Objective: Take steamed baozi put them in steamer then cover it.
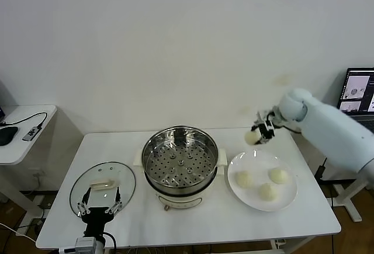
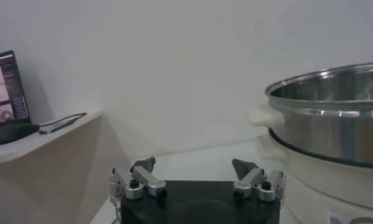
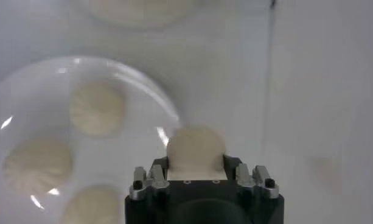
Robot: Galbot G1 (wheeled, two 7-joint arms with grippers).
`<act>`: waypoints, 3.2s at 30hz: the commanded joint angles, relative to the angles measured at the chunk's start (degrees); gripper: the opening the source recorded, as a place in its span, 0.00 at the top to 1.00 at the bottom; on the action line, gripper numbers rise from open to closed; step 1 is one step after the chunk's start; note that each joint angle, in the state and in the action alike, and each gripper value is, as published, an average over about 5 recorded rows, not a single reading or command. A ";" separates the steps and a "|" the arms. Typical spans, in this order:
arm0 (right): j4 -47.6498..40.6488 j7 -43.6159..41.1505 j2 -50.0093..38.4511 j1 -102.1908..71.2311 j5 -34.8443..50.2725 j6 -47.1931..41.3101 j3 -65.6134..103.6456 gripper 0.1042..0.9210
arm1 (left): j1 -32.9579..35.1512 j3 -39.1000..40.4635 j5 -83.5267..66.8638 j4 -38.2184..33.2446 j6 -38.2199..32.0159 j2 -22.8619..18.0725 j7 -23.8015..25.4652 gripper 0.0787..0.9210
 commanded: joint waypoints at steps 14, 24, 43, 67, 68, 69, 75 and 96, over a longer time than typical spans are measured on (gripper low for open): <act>2.71 7.76 23.06 22.50 15.97 15.79 -27.74 0.43 | 0.11 -0.47 0.61 0.29 -2.36 0.67 -0.14 0.12; -3.66 9.02 28.37 17.78 3.80 27.82 -31.74 0.43 | 0.45 -1.21 0.66 0.41 -2.96 0.30 -0.13 0.12; -13.63 12.76 32.09 10.73 -11.25 37.43 -29.12 0.43 | -0.42 -1.15 0.37 1.85 -3.43 0.07 0.17 0.12; 0.93 5.61 24.13 23.62 13.96 20.63 -31.60 0.14 | -0.64 -1.30 0.32 1.29 -3.29 0.05 0.22 0.12; 3.40 4.40 21.93 24.67 16.80 17.16 -31.46 0.13 | -0.63 -1.41 0.21 1.18 -3.30 0.15 0.24 0.12; 5.67 3.44 19.81 25.56 19.09 13.93 -31.28 0.13 | -0.61 -1.53 0.08 1.07 -3.29 0.26 0.26 0.12; 18.85 1.95 3.39 28.30 20.34 -6.62 -31.05 0.12 | -0.65 -1.72 -0.22 0.29 -3.16 0.73 0.37 0.12; 25.78 6.11 -19.29 6.15 10.37 -14.93 -23.75 0.12 | -1.16 -0.68 0.96 -0.01 -2.03 1.08 0.69 0.12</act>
